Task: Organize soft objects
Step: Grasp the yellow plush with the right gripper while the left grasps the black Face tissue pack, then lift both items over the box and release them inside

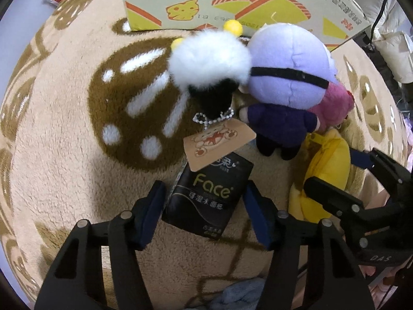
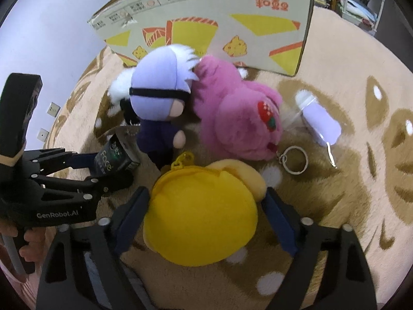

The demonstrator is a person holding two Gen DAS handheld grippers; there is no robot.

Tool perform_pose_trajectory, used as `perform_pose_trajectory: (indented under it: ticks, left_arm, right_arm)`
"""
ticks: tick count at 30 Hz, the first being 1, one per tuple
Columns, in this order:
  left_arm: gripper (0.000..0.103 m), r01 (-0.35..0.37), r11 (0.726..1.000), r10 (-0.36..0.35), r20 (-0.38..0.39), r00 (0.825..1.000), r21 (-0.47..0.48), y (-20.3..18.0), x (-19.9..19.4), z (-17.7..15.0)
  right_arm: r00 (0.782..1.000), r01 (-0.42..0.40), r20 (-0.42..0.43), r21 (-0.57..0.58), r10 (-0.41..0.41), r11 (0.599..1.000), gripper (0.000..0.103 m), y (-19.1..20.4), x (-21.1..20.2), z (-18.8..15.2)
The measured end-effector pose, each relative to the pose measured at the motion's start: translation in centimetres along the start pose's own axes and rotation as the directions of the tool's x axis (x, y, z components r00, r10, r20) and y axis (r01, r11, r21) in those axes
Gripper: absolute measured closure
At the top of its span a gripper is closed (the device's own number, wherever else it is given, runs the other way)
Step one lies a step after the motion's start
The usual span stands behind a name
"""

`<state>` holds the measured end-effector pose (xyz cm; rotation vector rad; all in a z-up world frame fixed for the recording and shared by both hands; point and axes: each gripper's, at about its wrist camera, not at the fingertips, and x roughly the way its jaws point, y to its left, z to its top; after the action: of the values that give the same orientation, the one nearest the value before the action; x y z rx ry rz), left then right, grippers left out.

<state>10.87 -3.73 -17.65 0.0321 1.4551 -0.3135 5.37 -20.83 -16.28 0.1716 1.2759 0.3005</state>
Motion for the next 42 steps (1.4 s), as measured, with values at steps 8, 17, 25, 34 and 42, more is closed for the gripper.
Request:
perform_pose_trajectory:
  ticks: [8, 17, 25, 34, 42]
  left_arm:
    - [0.044, -0.018, 0.999, 0.020, 0.037, 0.999, -0.036, 1.7, -1.4, -1.1]
    - [0.044, -0.025, 0.999, 0.030, 0.197, 0.980, -0.027, 1.6, -6.3, -2.5]
    - [0.044, -0.066, 0.996, 0.083, 0.389, 0.917, -0.057, 0.5, -10.3, -4.0]
    - [0.044, -0.060, 0.994, 0.100, 0.583, 0.806, -0.088, 0.5, -14.5, -5.2]
    - [0.044, -0.100, 0.991, 0.136, 0.717, 0.683, -0.093, 0.1, -18.1, -4.9]
  right_arm:
    - [0.999, 0.017, 0.038, -0.032, -0.016, 0.999, 0.027, 0.8, -0.9, -0.4]
    - [0.990, 0.023, 0.141, -0.006, -0.022, 1.000, 0.041, 0.4, -3.5, -0.7]
    - [0.955, 0.010, 0.295, -0.008, -0.007, 1.000, 0.043, 0.3, -7.4, -1.2]
    - [0.861, 0.003, 0.509, 0.006, -0.005, 1.000, 0.043, 0.4, -12.0, -0.9]
    - [0.792, 0.010, 0.610, -0.002, -0.006, 1.000, 0.043, 0.3, -15.3, 0.5]
